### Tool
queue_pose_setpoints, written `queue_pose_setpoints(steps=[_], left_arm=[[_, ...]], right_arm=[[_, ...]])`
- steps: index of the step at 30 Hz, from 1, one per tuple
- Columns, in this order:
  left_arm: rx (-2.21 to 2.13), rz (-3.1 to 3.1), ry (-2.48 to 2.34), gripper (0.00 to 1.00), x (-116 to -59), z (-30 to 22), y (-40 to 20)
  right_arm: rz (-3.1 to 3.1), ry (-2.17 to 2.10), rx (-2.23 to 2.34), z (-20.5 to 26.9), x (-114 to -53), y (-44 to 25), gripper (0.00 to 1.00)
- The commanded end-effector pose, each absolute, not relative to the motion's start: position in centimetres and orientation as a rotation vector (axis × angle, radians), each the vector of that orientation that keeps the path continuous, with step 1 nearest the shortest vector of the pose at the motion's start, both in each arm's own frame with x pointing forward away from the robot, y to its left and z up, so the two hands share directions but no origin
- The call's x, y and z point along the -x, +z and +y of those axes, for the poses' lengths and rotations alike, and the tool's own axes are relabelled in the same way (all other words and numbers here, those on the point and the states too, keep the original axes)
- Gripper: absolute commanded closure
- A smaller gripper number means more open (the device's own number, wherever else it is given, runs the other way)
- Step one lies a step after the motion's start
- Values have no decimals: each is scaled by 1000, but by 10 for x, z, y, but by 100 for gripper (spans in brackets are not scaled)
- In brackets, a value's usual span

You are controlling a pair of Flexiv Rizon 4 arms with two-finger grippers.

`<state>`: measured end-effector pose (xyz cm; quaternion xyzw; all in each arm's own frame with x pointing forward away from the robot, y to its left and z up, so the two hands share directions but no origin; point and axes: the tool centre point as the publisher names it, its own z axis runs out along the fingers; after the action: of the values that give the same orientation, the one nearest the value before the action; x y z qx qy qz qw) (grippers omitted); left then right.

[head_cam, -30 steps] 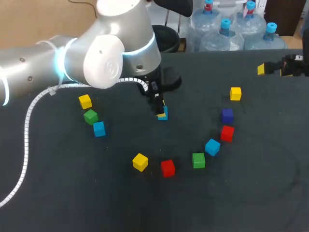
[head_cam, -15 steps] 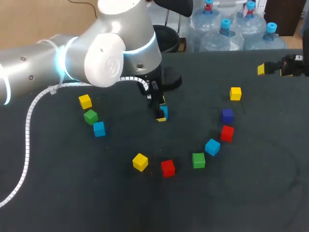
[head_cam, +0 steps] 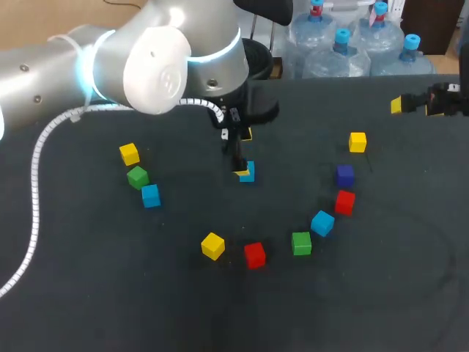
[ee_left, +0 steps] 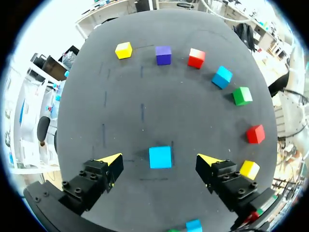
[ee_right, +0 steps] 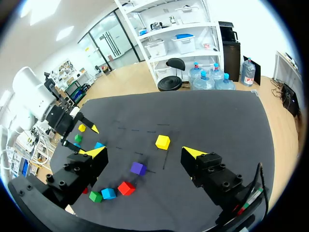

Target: Place the blue cubes, place green cubes on the blue cubes, place the yellow cubes on the green cubes, then place the red cubes on the yellow cubes, and place purple cube on the red cubes.

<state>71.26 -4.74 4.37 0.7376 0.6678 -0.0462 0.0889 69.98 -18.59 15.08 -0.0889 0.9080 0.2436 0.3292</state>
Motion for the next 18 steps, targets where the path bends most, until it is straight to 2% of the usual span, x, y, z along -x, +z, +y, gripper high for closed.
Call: queue_pose_setpoints(steps=[1,8,18], left_arm=[[-2203,1977,-107,0,-699,-36,61],[-2307,1940,-68,0,-681,-6,72],[-2226,2064,-54,0,-646,49,73]], right_arm=[[2376,635,231,-185,-700,151,0],[2376,635,231,-185,-700,151,0],[2376,635,231,-185,-700,151,0]])
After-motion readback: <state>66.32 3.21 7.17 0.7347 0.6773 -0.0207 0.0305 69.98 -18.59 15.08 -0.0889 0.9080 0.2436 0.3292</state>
